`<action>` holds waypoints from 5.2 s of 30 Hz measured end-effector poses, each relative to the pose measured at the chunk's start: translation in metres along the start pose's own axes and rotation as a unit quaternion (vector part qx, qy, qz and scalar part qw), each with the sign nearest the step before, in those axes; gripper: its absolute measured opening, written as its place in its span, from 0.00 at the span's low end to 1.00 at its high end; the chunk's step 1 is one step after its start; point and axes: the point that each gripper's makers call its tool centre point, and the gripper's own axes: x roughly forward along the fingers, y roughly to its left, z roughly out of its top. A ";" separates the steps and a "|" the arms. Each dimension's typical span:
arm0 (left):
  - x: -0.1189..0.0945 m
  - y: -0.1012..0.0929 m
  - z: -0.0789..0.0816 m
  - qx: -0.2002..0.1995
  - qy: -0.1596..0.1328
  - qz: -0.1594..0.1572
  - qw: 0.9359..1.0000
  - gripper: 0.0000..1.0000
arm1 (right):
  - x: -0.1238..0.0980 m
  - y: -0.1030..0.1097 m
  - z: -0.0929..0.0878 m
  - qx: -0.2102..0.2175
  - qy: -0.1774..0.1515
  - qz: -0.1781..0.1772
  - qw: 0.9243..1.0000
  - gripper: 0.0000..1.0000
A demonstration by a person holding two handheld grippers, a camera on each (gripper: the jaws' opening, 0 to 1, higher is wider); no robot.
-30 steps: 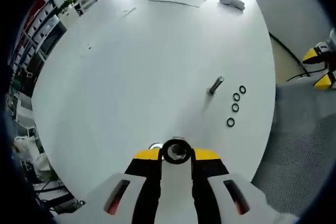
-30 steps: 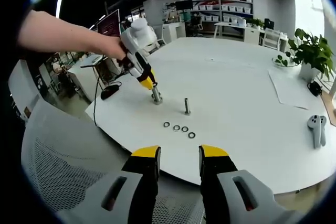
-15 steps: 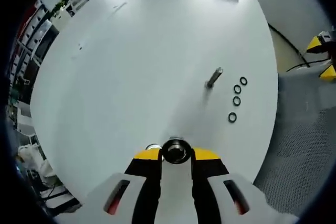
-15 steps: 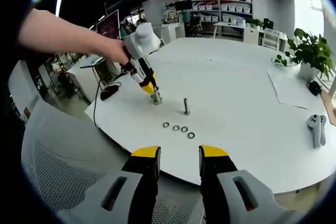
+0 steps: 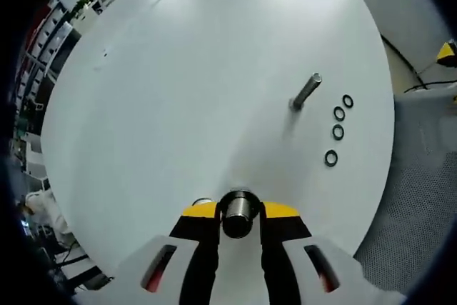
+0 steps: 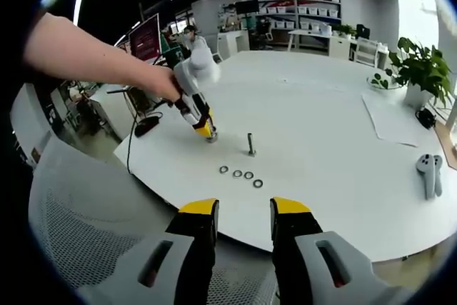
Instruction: Place the washer onto the threaded stud by aligning its center hole with the stud, sliding it down to the base, and recovering from edge contact or off-axis alignment until the washer reaches the visible bottom stop.
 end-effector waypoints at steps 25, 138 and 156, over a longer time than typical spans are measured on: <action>0.008 -0.004 -0.005 -0.025 -0.032 0.010 0.999 0.24 | 0.000 0.000 -0.002 -0.005 0.006 -0.001 1.000 0.31; 0.001 -0.015 -0.090 -0.129 0.009 -0.003 0.992 0.22 | 0.001 0.003 -0.003 -0.015 0.012 0.006 1.000 0.30; 0.000 -0.017 -0.090 -0.135 -0.004 0.005 0.991 0.21 | 0.001 0.001 -0.002 -0.007 0.008 0.002 1.000 0.30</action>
